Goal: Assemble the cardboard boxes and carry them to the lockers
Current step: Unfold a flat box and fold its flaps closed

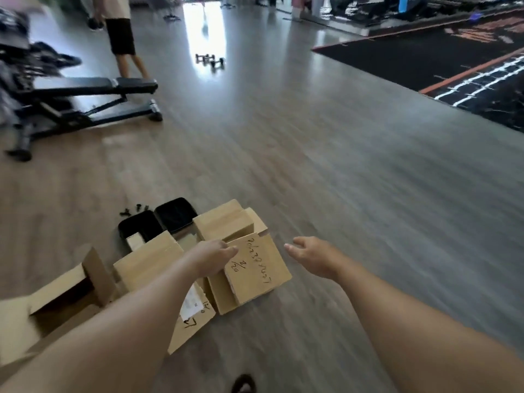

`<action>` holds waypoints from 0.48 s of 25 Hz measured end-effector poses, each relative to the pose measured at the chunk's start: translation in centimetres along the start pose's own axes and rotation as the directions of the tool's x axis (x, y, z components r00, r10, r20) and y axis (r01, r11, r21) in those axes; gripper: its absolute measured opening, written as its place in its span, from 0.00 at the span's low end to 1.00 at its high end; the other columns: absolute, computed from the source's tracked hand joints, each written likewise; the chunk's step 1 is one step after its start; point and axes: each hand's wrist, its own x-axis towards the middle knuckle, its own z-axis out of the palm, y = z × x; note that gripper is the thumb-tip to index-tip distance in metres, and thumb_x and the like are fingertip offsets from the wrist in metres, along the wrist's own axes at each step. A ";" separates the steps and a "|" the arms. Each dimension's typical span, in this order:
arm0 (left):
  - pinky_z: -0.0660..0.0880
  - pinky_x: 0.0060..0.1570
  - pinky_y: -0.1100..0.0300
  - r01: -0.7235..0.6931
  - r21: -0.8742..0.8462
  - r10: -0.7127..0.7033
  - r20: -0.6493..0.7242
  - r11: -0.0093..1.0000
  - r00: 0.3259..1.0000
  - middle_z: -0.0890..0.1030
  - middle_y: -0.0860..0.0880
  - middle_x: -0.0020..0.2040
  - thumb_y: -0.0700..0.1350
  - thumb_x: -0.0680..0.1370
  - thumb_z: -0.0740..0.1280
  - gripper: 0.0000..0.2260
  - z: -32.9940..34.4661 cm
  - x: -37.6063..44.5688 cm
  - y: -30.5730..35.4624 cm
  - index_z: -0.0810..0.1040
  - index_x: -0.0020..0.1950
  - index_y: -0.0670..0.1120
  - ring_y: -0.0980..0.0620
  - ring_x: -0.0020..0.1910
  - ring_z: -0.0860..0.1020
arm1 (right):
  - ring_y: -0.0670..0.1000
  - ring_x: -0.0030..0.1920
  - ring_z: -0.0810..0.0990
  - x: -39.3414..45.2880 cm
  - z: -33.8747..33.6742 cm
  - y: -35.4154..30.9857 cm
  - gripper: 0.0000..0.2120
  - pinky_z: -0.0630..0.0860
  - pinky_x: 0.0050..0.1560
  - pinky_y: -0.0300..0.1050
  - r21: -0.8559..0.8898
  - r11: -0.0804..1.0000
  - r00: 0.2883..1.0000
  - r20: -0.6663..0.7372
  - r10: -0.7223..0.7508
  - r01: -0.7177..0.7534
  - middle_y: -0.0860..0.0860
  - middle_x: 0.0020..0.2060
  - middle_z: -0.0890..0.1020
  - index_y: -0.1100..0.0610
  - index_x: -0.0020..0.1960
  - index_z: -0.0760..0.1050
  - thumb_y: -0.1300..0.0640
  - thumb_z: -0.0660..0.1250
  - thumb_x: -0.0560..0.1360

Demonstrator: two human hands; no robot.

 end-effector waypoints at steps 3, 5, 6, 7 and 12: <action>0.71 0.62 0.53 0.090 -0.082 -0.092 -0.019 0.993 0.996 0.77 0.46 0.68 0.62 0.83 0.53 0.26 -0.2 4.9 -1.1 0.75 0.70 0.47 0.47 0.64 0.75 | 0.56 0.74 0.69 6.5 -1.7 0.0 0.33 0.69 0.71 0.52 -0.030 0.999 0.998 0.059 -0.035 0.037 0.53 0.76 0.70 0.53 0.78 0.66 0.34 0.58 0.80; 0.72 0.64 0.50 0.132 -0.151 -0.135 -0.014 0.980 0.991 0.77 0.46 0.68 0.63 0.82 0.54 0.27 -0.1 8.0 -1.8 0.75 0.69 0.47 0.47 0.64 0.75 | 0.56 0.72 0.72 10.5 -2.3 0.4 0.33 0.70 0.70 0.52 -0.049 0.998 0.996 0.084 -0.037 0.042 0.53 0.74 0.73 0.52 0.77 0.68 0.33 0.58 0.79; 0.71 0.65 0.49 0.156 -0.183 -0.161 -0.012 0.971 0.987 0.76 0.46 0.68 0.64 0.81 0.54 0.27 0.1 9.6 -2.2 0.75 0.69 0.47 0.47 0.64 0.75 | 0.55 0.71 0.73 12.6 -2.5 0.6 0.33 0.71 0.69 0.52 -0.061 0.997 0.994 0.102 -0.049 0.055 0.53 0.73 0.74 0.51 0.76 0.69 0.33 0.58 0.79; 0.71 0.66 0.48 0.177 -0.205 -0.183 -0.007 0.963 0.983 0.76 0.47 0.68 0.65 0.81 0.54 0.28 0.5 10.9 -2.4 0.75 0.70 0.47 0.47 0.65 0.74 | 0.55 0.71 0.73 14.5 -2.6 0.8 0.32 0.71 0.68 0.51 -0.074 0.995 0.991 0.124 -0.054 0.064 0.52 0.73 0.74 0.51 0.76 0.69 0.33 0.59 0.79; 0.70 0.67 0.49 0.320 -0.302 -0.323 0.042 0.898 0.946 0.75 0.48 0.71 0.63 0.82 0.54 0.27 3.4 15.9 -3.4 0.73 0.72 0.48 0.48 0.68 0.73 | 0.55 0.73 0.71 23.5 -2.3 2.5 0.33 0.70 0.70 0.51 -0.119 0.985 0.963 0.254 -0.088 0.122 0.52 0.74 0.73 0.53 0.77 0.67 0.35 0.59 0.80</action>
